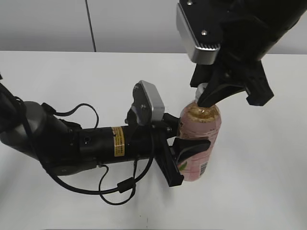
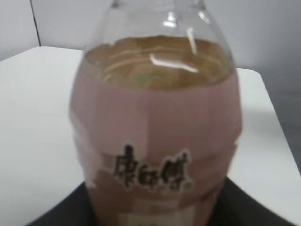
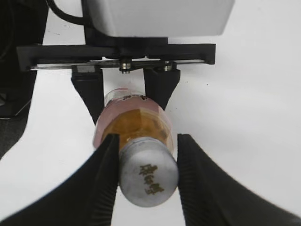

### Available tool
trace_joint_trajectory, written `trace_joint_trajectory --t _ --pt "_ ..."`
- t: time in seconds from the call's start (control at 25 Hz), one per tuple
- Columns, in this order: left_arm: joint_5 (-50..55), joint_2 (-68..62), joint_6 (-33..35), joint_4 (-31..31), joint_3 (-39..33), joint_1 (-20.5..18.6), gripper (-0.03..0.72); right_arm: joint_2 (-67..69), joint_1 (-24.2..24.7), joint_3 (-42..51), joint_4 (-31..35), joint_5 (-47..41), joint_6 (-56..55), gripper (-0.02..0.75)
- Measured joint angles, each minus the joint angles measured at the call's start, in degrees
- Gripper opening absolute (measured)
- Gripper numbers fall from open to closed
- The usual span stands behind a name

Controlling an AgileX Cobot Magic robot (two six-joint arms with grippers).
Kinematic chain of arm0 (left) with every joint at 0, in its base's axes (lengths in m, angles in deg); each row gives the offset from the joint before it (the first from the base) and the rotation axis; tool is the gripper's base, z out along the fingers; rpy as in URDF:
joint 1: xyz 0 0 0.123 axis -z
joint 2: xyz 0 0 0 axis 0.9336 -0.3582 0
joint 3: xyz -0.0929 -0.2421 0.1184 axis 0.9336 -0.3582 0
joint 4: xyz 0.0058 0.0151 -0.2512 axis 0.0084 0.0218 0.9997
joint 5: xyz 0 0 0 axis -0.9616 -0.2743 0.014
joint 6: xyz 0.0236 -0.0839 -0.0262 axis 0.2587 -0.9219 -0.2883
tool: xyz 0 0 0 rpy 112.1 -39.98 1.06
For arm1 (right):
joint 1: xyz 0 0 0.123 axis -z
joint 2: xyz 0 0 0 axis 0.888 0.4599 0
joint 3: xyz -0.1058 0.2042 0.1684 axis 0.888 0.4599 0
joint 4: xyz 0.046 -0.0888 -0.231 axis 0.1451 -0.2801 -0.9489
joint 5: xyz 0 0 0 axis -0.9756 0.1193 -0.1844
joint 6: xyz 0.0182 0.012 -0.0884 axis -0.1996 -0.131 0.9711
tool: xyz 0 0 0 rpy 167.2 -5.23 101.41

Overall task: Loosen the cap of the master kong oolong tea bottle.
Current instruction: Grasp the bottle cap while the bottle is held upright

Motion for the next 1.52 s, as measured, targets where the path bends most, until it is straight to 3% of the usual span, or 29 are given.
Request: trace_joint_trajectory --t 0.72,0.84,1.16,1.52 --pt "0.05 -0.02 -0.06 0.09 0.0 -0.32 0.282 0.05 -0.06 0.06 1.8 0.49 0.78 0.281" --pt "0.0 -0.02 -0.26 -0.09 0.0 -0.32 0.282 0.05 -0.06 0.06 1.8 0.43 -2.82 0.319" --pt "-0.25 -0.02 -0.26 -1.02 0.0 -0.26 0.28 -1.48 -0.06 0.06 2.36 2.2 -21.36 0.551" --pt "-0.27 -0.02 -0.26 -1.28 0.0 -0.26 0.28 -5.04 -0.06 0.06 2.42 -1.6 -64.29 0.567"
